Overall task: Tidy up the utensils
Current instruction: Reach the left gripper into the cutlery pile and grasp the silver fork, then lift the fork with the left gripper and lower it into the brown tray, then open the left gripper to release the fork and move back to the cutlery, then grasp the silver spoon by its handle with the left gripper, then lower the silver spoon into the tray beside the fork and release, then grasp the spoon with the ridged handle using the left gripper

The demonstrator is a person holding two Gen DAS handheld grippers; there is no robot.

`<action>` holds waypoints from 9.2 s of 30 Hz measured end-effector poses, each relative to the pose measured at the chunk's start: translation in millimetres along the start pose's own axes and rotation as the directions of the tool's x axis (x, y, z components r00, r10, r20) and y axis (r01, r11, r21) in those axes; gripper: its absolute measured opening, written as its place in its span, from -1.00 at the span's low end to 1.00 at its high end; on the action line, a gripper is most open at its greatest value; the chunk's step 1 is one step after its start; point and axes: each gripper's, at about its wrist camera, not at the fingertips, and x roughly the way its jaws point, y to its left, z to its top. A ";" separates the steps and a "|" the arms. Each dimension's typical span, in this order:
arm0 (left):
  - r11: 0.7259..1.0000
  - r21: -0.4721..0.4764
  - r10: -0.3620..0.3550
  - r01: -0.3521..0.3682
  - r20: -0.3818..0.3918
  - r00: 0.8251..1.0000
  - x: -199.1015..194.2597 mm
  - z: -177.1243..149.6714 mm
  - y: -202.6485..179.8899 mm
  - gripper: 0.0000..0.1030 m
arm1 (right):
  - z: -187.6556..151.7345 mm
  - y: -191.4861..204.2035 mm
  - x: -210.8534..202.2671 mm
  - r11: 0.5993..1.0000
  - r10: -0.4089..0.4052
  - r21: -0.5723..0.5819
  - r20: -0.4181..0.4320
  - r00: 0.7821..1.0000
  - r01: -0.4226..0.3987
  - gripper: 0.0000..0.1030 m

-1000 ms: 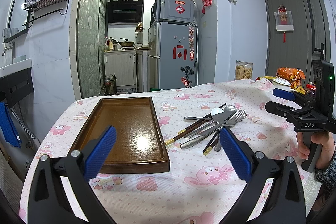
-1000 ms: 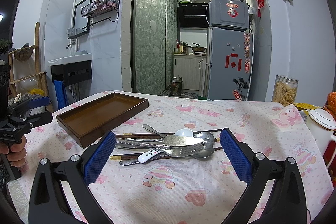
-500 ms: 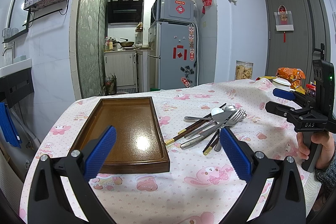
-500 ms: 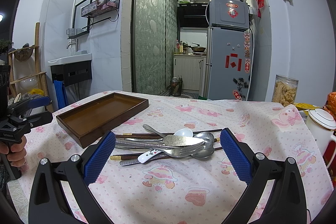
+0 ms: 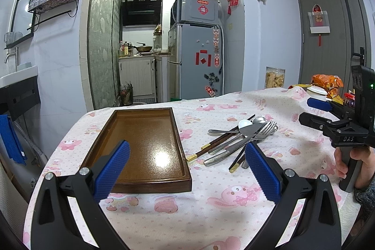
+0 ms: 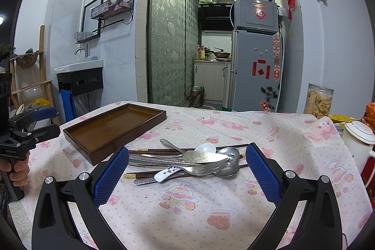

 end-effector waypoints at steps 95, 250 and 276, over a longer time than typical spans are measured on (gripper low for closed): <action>0.994 0.094 0.005 0.053 -0.534 0.846 146.9 16.4 113.5 -0.64 | 91.3 51.7 298.7 0.719 0.678 0.550 -0.416 0.606 -0.426 -0.96; 0.996 0.074 -0.026 0.059 -0.388 0.921 79.7 19.0 91.5 0.79 | 92.1 16.5 219.6 0.838 0.490 0.462 -0.401 0.774 -0.291 0.66; 0.941 0.080 -0.268 0.328 -0.416 0.869 113.1 10.7 -49.2 0.89 | -8.0 -124.2 134.6 0.871 0.279 0.492 -0.509 0.814 0.009 -0.05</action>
